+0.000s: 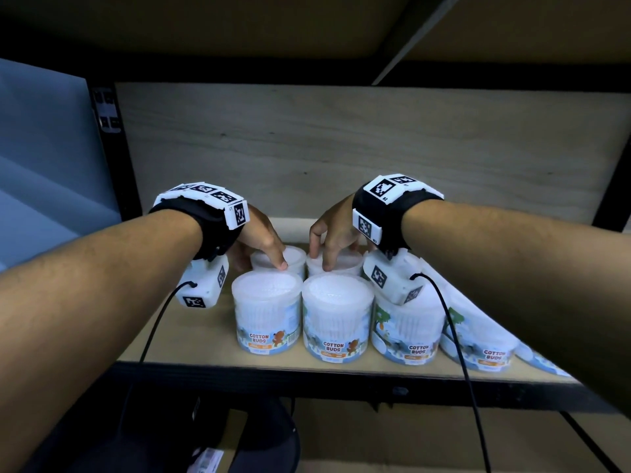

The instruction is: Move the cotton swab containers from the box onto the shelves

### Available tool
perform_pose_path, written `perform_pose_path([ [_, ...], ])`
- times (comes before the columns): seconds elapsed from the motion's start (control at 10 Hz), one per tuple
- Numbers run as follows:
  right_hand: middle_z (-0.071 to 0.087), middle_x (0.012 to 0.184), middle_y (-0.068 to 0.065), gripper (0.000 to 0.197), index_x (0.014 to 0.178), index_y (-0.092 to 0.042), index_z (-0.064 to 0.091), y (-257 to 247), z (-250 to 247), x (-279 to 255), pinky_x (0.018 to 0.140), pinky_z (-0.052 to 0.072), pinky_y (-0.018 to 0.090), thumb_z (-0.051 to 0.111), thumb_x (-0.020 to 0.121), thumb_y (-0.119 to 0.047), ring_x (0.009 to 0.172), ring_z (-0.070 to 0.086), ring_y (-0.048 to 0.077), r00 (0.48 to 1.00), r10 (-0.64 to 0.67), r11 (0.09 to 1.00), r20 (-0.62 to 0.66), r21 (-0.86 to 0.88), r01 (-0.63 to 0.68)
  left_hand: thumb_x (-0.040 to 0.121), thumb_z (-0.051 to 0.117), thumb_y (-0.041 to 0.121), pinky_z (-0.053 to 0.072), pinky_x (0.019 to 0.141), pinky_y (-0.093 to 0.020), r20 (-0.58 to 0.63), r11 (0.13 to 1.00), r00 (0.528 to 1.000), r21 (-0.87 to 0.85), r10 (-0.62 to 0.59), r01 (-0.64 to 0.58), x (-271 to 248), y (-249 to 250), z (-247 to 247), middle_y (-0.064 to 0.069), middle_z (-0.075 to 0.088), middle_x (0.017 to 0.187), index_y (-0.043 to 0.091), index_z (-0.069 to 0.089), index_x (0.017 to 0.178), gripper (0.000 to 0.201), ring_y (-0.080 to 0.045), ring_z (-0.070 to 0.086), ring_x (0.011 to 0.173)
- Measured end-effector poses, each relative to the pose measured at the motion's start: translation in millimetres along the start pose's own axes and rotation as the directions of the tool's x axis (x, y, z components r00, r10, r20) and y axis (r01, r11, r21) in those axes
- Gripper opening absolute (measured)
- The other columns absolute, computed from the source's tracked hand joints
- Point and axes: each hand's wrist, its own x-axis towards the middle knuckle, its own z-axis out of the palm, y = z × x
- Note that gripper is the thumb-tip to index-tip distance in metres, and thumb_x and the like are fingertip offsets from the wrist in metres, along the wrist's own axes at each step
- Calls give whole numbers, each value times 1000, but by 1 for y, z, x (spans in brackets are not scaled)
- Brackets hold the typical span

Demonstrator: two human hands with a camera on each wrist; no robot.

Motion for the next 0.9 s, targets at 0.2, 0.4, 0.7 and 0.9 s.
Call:
perform_pose_path([
  [0.2, 47, 83, -12, 47, 137, -20, 51, 18, -1, 0, 34, 45, 12, 65, 93, -16, 74, 48, 5, 999, 22, 979, -34, 203, -15, 81, 78, 32, 55, 91, -44, 10, 999, 1000, 45, 0, 0, 3, -3, 1, -11, 54, 138, 28, 50, 142, 68, -32, 62, 110],
  [0.4, 55, 95, -1, 39, 130, -28, 55, 44, 1, -6, 87, 57, 42, 62, 93, -17, 91, 63, 22, 998, 52, 939, -38, 343, -36, 84, 68, 52, 43, 102, -28, -3, 952, 987, 264, 163, -157, -22, 13, 5, 7, 56, 137, 31, 54, 139, 60, -15, 54, 122],
  [0.7, 68, 116, -6, 41, 124, -28, 63, 76, 11, -93, 96, 47, 27, 49, 91, -7, 106, 62, 15, 940, -146, 986, -307, 34, 164, 87, 57, 58, 43, 91, -18, -313, 668, 677, 655, 666, -355, -87, 18, 46, 18, 61, 124, 39, 61, 128, 46, -2, 58, 108],
  [0.9, 72, 102, -18, 38, 113, -27, 68, 120, 35, -182, 88, 53, 28, 57, 91, 2, 98, 66, -6, 798, -192, 915, -572, 189, 356, 92, 50, 54, 51, 71, -12, -306, 638, 571, 504, 762, -582, -154, -19, 180, 25, 59, 98, 51, 62, 102, 16, 8, 56, 88],
])
